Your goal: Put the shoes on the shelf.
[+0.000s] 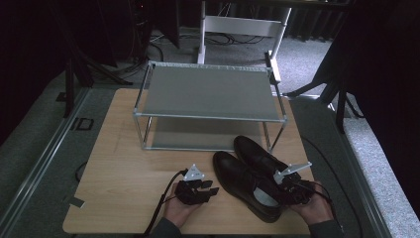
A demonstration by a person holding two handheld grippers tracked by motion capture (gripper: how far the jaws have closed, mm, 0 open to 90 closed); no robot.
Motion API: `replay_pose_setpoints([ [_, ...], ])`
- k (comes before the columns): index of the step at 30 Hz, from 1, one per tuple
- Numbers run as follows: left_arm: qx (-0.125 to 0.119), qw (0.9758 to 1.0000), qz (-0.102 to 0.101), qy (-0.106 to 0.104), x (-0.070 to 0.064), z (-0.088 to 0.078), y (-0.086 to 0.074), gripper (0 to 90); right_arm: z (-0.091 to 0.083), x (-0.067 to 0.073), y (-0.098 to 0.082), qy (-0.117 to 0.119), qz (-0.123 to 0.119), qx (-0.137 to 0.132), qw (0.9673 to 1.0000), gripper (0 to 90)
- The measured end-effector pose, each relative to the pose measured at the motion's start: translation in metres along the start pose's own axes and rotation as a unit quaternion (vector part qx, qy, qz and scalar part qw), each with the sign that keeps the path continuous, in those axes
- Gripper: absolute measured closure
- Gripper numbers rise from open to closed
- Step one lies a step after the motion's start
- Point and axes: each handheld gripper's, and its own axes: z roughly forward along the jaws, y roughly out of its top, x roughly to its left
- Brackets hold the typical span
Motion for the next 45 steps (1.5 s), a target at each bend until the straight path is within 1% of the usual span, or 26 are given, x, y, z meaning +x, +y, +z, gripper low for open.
replay_pose_setpoints([
  [2, 0.000, 1.0000, 0.000, 0.000, 0.000, 0.000, 0.000, 61.1, 0.001, -0.001, 0.001, -0.001, 0.003, 0.005, 1.0000, 61.3],
  [4, 0.000, 1.0000, 0.000, 0.001, 0.000, -0.001, -0.001, 61.1, 0.001, -0.001, 0.002, 0.011, 0.008, 0.004, 0.9999, 70.5],
  [5, 0.000, 1.0000, 0.000, 0.001, 0.000, -0.001, -0.001, 61.1, 0.001, -0.001, 0.003, 0.017, 0.007, 0.005, 0.9998, 73.4],
  [7, -0.001, 1.0000, -0.001, 0.002, 0.001, -0.002, -0.001, 61.1, 0.002, 0.000, 0.003, 0.025, 0.005, 0.004, 0.9997, 76.0],
  [10, -0.002, 1.0000, -0.002, 0.004, 0.003, -0.003, -0.002, 61.1, 0.001, -0.002, 0.001, 0.027, 0.017, -0.010, 0.9995, 78.6],
  [16, -0.002, 1.0000, -0.007, 0.007, 0.005, -0.005, -0.004, 61.0, 0.001, -0.005, -0.002, 0.036, 0.026, -0.032, 0.9985, 79.8],
  [19, -0.003, 0.9999, -0.009, 0.008, 0.007, -0.007, -0.004, 60.8, 0.001, -0.004, -0.004, 0.033, 0.032, -0.042, 0.9980, 80.2],
  [23, -0.009, 0.9998, -0.017, 0.007, 0.010, -0.010, -0.005, 60.7, 0.000, -0.004, -0.004, 0.044, 0.038, -0.052, 0.9969, 80.5],
  [26, -0.009, 0.9997, -0.021, 0.009, 0.012, -0.013, -0.006, 60.7, -0.001, -0.004, -0.003, 0.051, 0.047, -0.062, 0.9956, 80.6],
  [27, -0.010, 0.9997, -0.021, 0.010, 0.013, -0.013, -0.006, 60.7, -0.002, -0.003, -0.002, 0.048, 0.045, -0.067, 0.9956, 80.6],
  [34, -0.012, 0.9995, -0.025, 0.012, 0.016, -0.016, -0.008, 60.7, -0.002, 0.000, 0.006, 0.041, 0.051, -0.073, 0.9952, 80.7],
  [36, -0.013, 0.9995, -0.028, 0.012, 0.016, -0.016, -0.008, 60.7, -0.003, 0.001, 0.009, 0.043, 0.051, -0.073, 0.9951, 80.6],
  [40, -0.014, 0.9995, -0.026, 0.014, 0.017, -0.018, -0.008, 60.6, -0.001, 0.004, 0.017, 0.049, 0.049, -0.077, 0.9947, 80.6],
  [45, -0.017, 0.9993, -0.028, 0.018, 0.019, -0.021, -0.008, 60.4, 0.002, 0.007, 0.029, 0.052, 0.058, -0.088, 0.9931, 80.4],
])
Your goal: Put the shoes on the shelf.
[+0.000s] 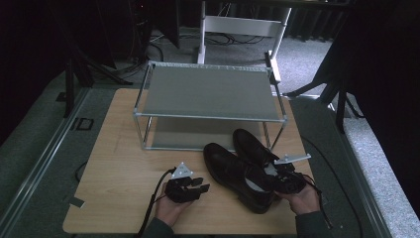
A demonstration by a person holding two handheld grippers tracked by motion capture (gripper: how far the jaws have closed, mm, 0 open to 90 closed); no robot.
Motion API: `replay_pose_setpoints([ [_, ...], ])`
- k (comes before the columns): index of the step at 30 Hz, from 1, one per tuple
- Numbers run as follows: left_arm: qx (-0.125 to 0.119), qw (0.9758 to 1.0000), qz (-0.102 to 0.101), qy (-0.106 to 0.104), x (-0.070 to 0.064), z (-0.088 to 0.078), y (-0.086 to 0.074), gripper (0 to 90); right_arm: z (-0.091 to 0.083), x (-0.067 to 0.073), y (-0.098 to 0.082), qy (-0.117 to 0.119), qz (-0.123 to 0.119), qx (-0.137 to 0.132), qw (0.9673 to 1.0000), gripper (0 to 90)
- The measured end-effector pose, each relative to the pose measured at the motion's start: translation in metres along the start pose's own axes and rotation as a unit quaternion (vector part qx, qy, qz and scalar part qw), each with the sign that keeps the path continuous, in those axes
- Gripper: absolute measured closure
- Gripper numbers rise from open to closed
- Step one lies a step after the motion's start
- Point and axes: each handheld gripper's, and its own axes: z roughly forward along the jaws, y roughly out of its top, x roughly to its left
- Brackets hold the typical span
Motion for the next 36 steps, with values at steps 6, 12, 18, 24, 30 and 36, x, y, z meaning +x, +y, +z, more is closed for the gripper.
replay_pose_setpoints([
  [6, -0.007, 0.9999, -0.005, 0.007, 0.004, -0.004, 0.001, 60.4, 0.003, 0.002, 0.013, -0.011, 0.002, -0.008, 0.9999, 80.3],
  [12, -0.015, 0.9998, -0.004, 0.015, 0.007, -0.008, 0.005, 60.0, 0.011, 0.007, 0.028, -0.021, 0.009, -0.019, 0.9996, 80.3],
  [18, -0.027, 0.9992, -0.006, 0.028, 0.013, -0.013, 0.010, 59.7, 0.020, 0.013, 0.041, -0.038, 0.005, -0.023, 0.9990, 80.2],
  [24, -0.039, 0.9983, -0.011, 0.041, 0.020, -0.017, 0.017, 59.8, 0.029, 0.016, 0.053, -0.044, 0.012, -0.028, 0.9985, 80.1],
  [30, -0.055, 0.9968, -0.017, 0.055, 0.029, -0.021, 0.026, 59.9, 0.036, 0.018, 0.063, -0.047, 0.019, -0.029, 0.9983, 80.1],
  [36, -0.069, 0.9948, -0.022, 0.072, 0.037, -0.019, 0.038, 60.6, 0.045, 0.021, 0.074, -0.057, 0.029, -0.037, 0.9973, 80.1],
])
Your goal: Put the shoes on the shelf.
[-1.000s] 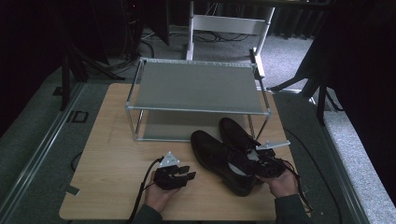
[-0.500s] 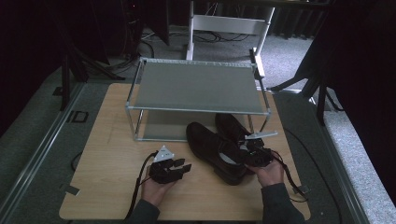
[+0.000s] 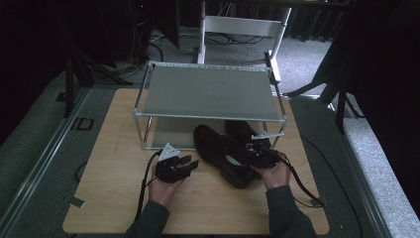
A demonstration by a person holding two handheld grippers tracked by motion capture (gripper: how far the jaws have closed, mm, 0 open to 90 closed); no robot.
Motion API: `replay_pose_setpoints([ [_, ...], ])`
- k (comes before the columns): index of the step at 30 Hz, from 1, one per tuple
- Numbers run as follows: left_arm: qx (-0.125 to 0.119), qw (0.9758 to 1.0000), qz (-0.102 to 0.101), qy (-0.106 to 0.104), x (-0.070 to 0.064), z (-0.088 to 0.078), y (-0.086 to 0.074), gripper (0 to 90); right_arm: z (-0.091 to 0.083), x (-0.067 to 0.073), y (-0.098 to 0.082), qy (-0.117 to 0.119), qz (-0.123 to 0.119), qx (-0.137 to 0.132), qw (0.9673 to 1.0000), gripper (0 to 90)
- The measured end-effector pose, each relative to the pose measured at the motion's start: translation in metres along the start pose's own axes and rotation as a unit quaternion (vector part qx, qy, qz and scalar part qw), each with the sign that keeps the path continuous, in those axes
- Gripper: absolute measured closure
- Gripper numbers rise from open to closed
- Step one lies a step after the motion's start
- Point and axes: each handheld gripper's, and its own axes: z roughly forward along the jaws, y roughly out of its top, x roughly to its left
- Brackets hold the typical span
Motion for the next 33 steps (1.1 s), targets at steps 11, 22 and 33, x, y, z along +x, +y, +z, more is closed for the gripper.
replay_pose_setpoints([
  [11, 0.016, 0.9994, 0.028, 0.010, -0.006, 0.026, 0.015, 60.7, 0.018, 0.006, 0.019, -0.034, 0.048, -0.031, 0.9978, 80.0],
  [22, 0.029, 0.9988, 0.036, 0.012, -0.008, 0.037, 0.016, 60.8, 0.042, 0.014, 0.027, -0.072, 0.093, -0.046, 0.9919, 80.0],
  [33, 0.037, 0.9984, 0.041, 0.010, -0.007, 0.042, 0.015, 60.7, 0.055, 0.022, 0.039, -0.105, 0.109, -0.054, 0.9870, 78.1],
])
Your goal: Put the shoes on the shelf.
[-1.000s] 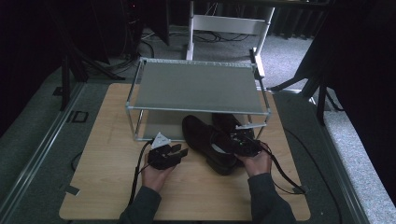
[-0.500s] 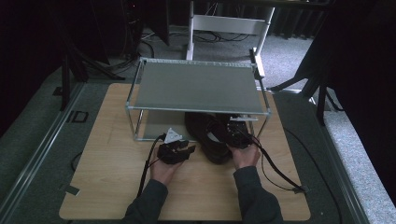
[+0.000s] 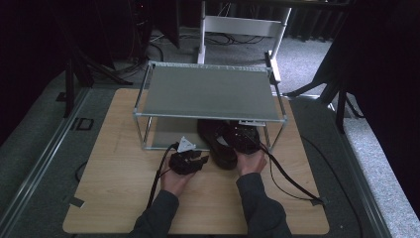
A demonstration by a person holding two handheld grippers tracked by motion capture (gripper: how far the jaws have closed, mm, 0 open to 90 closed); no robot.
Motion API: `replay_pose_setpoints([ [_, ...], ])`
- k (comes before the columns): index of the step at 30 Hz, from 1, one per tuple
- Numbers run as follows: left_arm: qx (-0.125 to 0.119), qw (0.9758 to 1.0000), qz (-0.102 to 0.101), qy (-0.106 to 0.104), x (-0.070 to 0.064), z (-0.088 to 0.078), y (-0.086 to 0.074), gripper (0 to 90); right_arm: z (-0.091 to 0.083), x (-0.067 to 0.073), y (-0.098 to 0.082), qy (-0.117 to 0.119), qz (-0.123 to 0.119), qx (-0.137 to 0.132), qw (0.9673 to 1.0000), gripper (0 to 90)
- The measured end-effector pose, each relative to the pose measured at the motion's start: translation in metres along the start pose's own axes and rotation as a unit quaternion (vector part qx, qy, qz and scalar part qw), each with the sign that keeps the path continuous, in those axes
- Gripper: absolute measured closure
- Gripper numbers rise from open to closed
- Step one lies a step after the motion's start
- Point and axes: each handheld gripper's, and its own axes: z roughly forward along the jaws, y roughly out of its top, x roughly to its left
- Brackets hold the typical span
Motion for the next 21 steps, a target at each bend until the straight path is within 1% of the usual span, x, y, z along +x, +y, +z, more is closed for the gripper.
replay_pose_setpoints([
  [1, 0.001, 1.0000, 0.000, -0.001, 0.000, 0.000, 0.000, 60.7, 0.000, 0.002, 0.001, -0.004, -0.008, -0.001, 1.0000, 74.0],
  [2, 0.002, 1.0000, 0.000, -0.001, 0.000, 0.001, 0.000, 60.7, 0.000, 0.003, 0.000, -0.006, -0.019, -0.009, 0.9998, 66.0],
  [3, 0.002, 1.0000, 0.001, -0.002, 0.000, 0.001, 0.000, 60.6, 0.000, 0.002, 0.000, -0.003, -0.024, -0.007, 0.9997, 58.2],
  [5, 0.004, 1.0000, 0.001, -0.001, 0.000, 0.001, 0.001, 59.9, -0.001, -0.002, -0.002, 0.012, -0.020, -0.014, 0.9996, 56.6],
  [6, 0.004, 1.0000, 0.001, 0.000, 0.000, 0.001, 0.001, 59.1, -0.002, -0.005, -0.004, 0.031, -0.017, -0.022, 0.9991, 53.6],
  [7, 0.005, 1.0000, 0.001, 0.002, 0.000, 0.002, 0.001, 58.5, -0.003, -0.006, -0.004, 0.040, -0.016, -0.023, 0.9988, 52.5],
  [8, 0.005, 1.0000, 0.001, 0.003, 0.000, 0.002, 0.002, 58.1, -0.004, -0.008, -0.005, 0.052, -0.013, -0.024, 0.9983, 49.3],
  [9, 0.006, 1.0000, 0.001, 0.003, 0.000, 0.002, 0.002, 57.9, -0.006, -0.009, -0.006, 0.059, -0.015, -0.031, 0.9976, 47.0],
  [10, 0.006, 1.0000, 0.001, 0.004, 0.000, 0.003, 0.003, 57.8, -0.008, -0.010, -0.007, 0.057, -0.017, -0.037, 0.9975, 46.8],
  [11, 0.006, 1.0000, -0.001, 0.003, 0.000, 0.004, 0.003, 57.7, -0.010, -0.011, -0.007, 0.062, -0.018, -0.041, 0.9971, 45.2],
  [12, 0.007, 1.0000, 0.001, 0.004, 0.000, 0.004, 0.004, 57.7, -0.012, -0.013, -0.008, 0.073, -0.019, -0.047, 0.9960, 43.6],
  [13, 0.007, 1.0000, 0.001, 0.005, -0.001, 0.005, 0.005, 57.7, -0.014, -0.013, -0.008, 0.074, -0.025, -0.050, 0.9957, 42.6],
  [15, 0.008, 1.0000, 0.001, 0.005, -0.001, 0.008, 0.006, 57.7, -0.020, -0.014, -0.010, 0.070, -0.047, -0.059, 0.9946, 41.8],
  [16, 0.008, 1.0000, -0.001, 0.005, -0.001, 0.009, 0.006, 57.7, -0.025, -0.014, -0.012, 0.069, -0.056, -0.073, 0.9933, 42.2],
  [17, 0.009, 0.9999, -0.002, 0.006, -0.001, 0.011, 0.007, 57.7, -0.028, -0.014, -0.013, 0.070, -0.062, -0.079, 0.9925, 41.9],
  [18, 0.011, 0.9999, -0.001, 0.007, 0.000, 0.012, 0.007, 57.7, -0.034, -0.014, -0.013, 0.081, -0.068, -0.087, 0.9906, 40.9],
  [19, 0.012, 0.9999, -0.001, 0.010, 0.000, 0.013, 0.007, 57.8, -0.036, -0.014, -0.014, 0.086, -0.073, -0.088, 0.9897, 39.9],
  [21, 0.016, 0.9998, -0.001, 0.013, 0.001, 0.016, 0.007, 57.8, -0.041, -0.014, -0.016, 0.080, -0.085, -0.091, 0.9890, 39.9],
])
